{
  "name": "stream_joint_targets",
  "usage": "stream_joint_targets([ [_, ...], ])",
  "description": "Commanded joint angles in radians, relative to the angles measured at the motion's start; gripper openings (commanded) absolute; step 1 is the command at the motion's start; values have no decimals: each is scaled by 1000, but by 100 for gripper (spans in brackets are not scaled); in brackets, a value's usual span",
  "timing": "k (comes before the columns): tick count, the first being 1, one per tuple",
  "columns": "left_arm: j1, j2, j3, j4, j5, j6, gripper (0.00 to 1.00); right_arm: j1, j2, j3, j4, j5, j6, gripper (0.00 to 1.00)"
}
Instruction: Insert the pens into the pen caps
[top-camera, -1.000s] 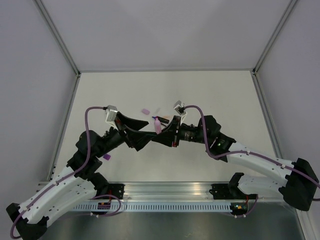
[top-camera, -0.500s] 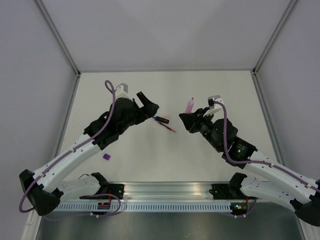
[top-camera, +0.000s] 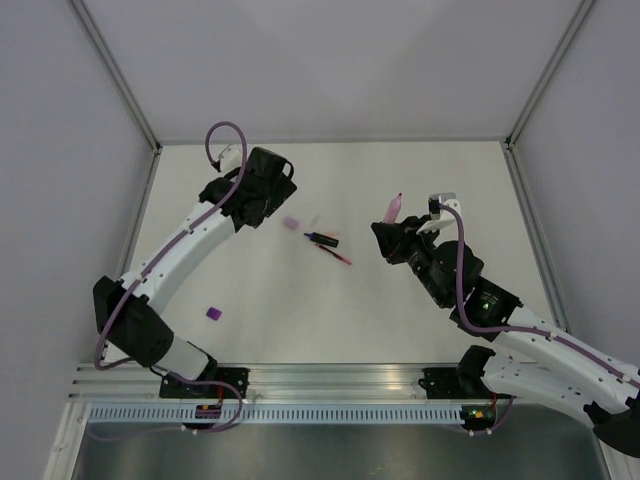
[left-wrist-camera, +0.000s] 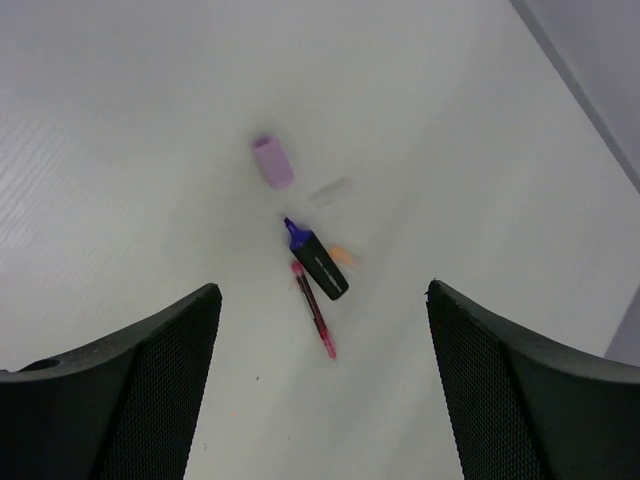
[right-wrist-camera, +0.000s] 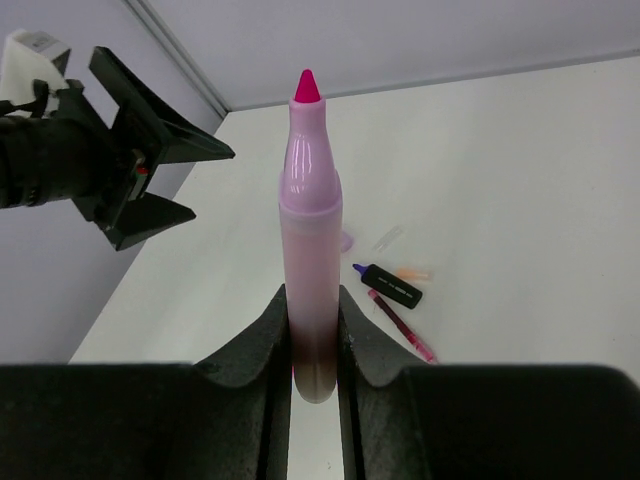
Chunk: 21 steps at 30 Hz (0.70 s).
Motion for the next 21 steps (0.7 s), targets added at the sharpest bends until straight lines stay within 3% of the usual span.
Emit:
stream_joint_targets([
  [1, 86, 100, 75, -18, 149, 94, 87, -2, -17, -8, 12, 25, -19, 0],
  [2, 86, 120, 72, 73, 185, 96, 87, -2, -15, -8, 12, 25, -19, 0],
  [3, 86, 152, 68, 160, 288, 351, 85, -2, -14, -8, 12, 34, -22, 0],
  [5, 88, 192, 71, 297, 446, 664, 85, -1, -9, -8, 12, 43, -24, 0],
  [7, 88, 252, 118, 307, 485, 805, 85, -2, -1, -8, 12, 46, -25, 0],
  [10, 88, 302, 158, 322, 484, 1083, 72, -1, 0, -6, 12, 33, -25, 0],
  [12, 86, 301, 102, 392, 563, 1329, 63, -2, -4, -6, 12, 29, -25, 0],
  [17, 88, 275, -21, 440, 596, 1738, 73, -2, -26, -9, 3, 60, -36, 0],
  [21, 120, 284, -86, 462, 652, 1915, 80, -2, -49, -14, 6, 71, -44, 0],
])
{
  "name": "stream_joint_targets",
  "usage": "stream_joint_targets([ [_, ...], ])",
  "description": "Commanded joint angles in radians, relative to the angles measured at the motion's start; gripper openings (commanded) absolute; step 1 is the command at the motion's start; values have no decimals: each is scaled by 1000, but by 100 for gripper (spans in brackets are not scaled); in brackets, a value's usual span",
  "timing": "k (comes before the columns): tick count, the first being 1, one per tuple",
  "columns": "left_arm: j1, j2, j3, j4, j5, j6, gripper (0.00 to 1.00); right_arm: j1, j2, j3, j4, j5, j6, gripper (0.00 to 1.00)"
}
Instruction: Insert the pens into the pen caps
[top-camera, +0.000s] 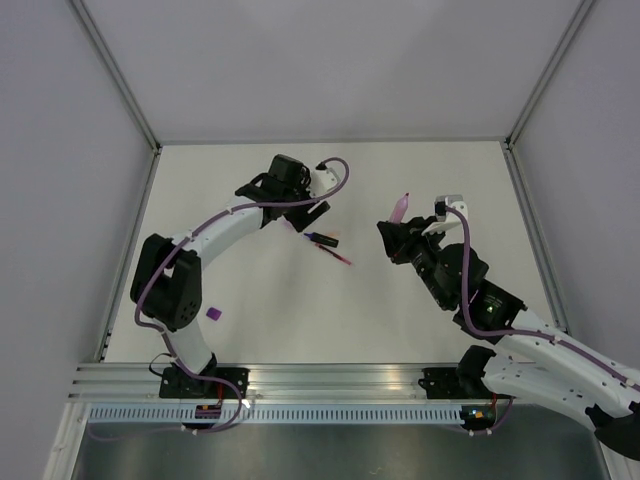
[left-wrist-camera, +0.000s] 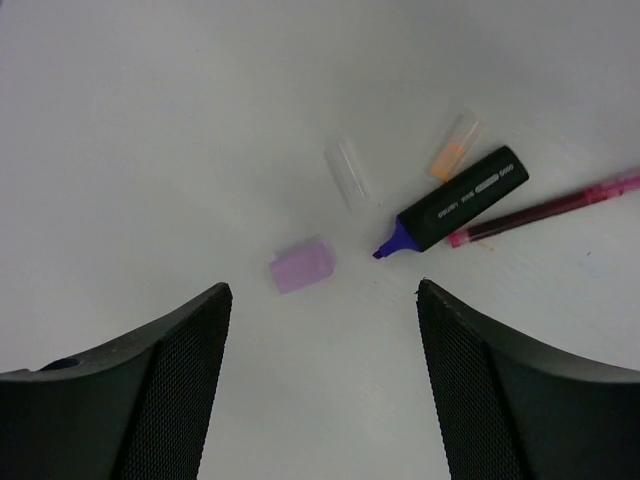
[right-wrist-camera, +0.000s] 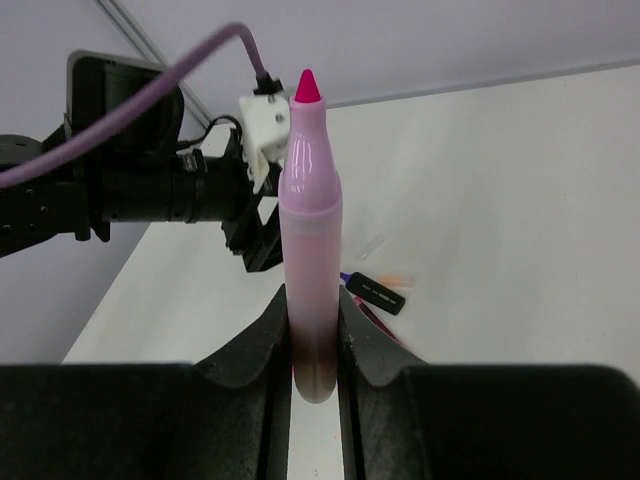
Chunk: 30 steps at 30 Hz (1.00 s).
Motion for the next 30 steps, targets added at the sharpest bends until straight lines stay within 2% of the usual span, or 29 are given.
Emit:
stream_joint_targets([
  [1, 33, -5, -14, 0, 104, 353, 80, -1, -27, -4, 4, 30, -23, 0],
  [5, 56, 58, 57, -241, 196, 601, 80, -1, -32, 5, -2, 21, -24, 0],
  [8, 82, 114, 147, -398, 277, 675, 80, -1, -33, 4, 0, 21, -27, 0],
  [10, 102, 156, 198, -442, 291, 722, 80, -1, -26, 5, 0, 18, -26, 0],
  [14, 110, 199, 210, -453, 250, 790, 79, -1, -9, 7, 0, 24, -29, 0],
  [30, 152, 340, 295, -378, 270, 875, 76, -1, 10, 8, 3, 9, -20, 0],
])
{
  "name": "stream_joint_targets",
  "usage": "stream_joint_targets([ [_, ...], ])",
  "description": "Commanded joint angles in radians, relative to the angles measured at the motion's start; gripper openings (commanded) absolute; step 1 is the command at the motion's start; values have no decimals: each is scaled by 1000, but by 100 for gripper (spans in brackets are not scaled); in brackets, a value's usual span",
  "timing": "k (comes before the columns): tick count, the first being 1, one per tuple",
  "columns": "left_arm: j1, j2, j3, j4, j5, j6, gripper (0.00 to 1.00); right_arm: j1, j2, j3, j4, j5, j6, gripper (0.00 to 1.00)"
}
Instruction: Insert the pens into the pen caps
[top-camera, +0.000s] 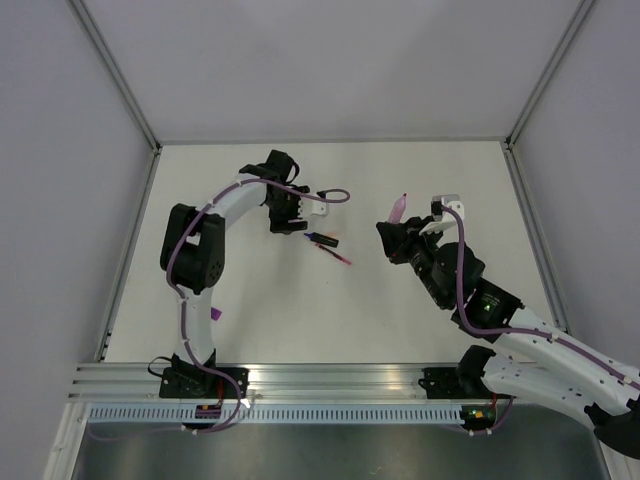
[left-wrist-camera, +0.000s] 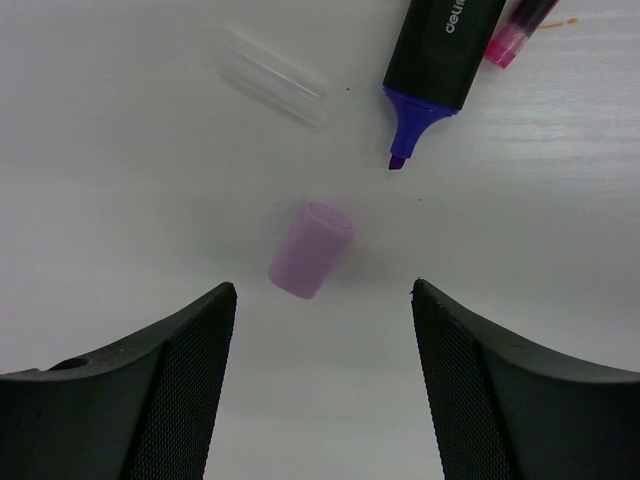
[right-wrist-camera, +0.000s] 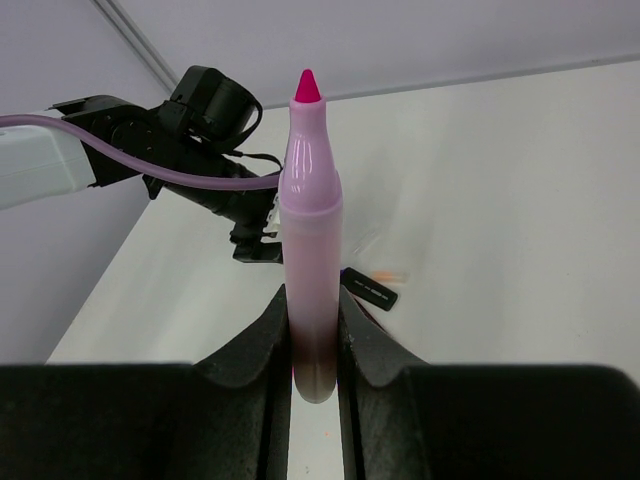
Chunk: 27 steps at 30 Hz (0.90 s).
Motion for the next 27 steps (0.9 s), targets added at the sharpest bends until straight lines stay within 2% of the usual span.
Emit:
stream_joint_targets([
  [1, 6, 30, 56, 19, 41, 78, 75, -1, 7, 11, 5, -5, -7, 0],
  [14, 18, 117, 133, 3, 57, 61, 75, -1, -12, 18, -5, -41, -4, 0],
  [27, 20, 177, 162, -96, 77, 73, 67, -1, -9, 20, -9, -28, -10, 0],
])
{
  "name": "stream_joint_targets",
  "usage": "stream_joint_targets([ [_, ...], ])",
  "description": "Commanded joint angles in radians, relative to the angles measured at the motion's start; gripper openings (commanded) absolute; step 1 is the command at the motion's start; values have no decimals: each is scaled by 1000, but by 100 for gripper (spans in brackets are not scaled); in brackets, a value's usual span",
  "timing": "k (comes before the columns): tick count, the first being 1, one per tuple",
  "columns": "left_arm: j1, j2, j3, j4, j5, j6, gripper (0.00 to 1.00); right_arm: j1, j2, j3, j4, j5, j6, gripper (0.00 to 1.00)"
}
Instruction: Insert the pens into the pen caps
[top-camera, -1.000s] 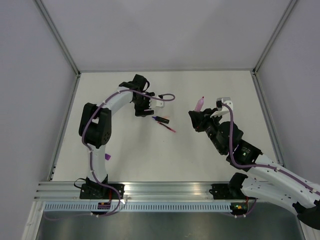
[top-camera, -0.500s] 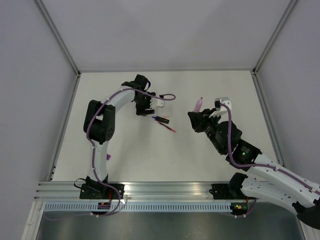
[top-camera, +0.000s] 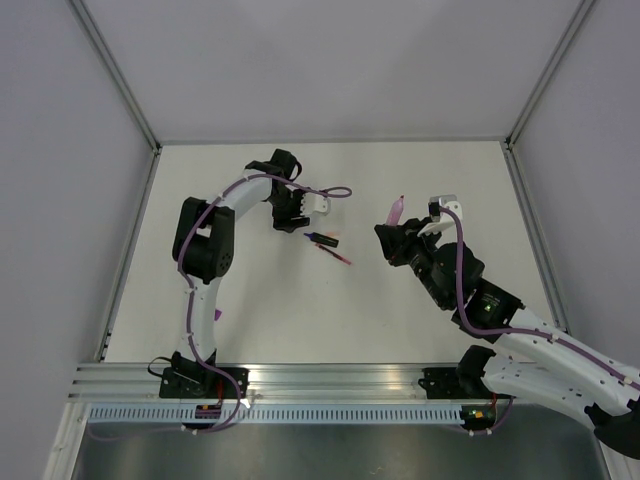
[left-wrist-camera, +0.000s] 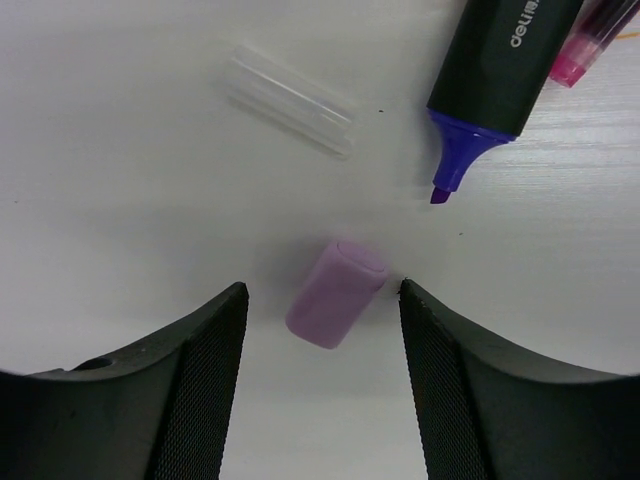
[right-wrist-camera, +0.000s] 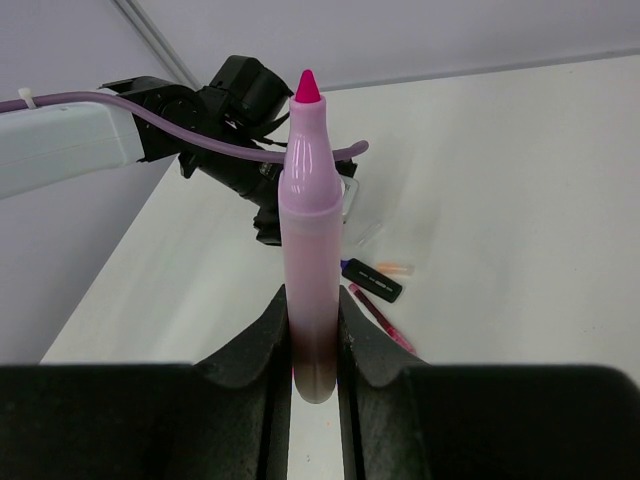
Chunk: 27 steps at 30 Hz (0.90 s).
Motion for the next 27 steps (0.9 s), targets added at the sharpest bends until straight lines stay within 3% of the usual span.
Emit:
stream_joint_targets([
  [1, 5, 28, 31, -52, 54, 52, 66, -1, -9, 21, 7, 2, -9, 0],
  [7, 5, 64, 72, -167, 57, 44, 54, -2, -19, 20, 8, -3, -9, 0],
  [20, 4, 88, 58, -115, 67, -100, 22, -2, -17, 15, 14, -37, 11, 0],
  [24, 5, 94, 41, -91, 55, -134, 4, -2, -16, 15, 17, -35, 11, 0],
  [27, 5, 72, 21, -57, 55, -168, 2, -1, -12, 12, 21, -41, 16, 0],
])
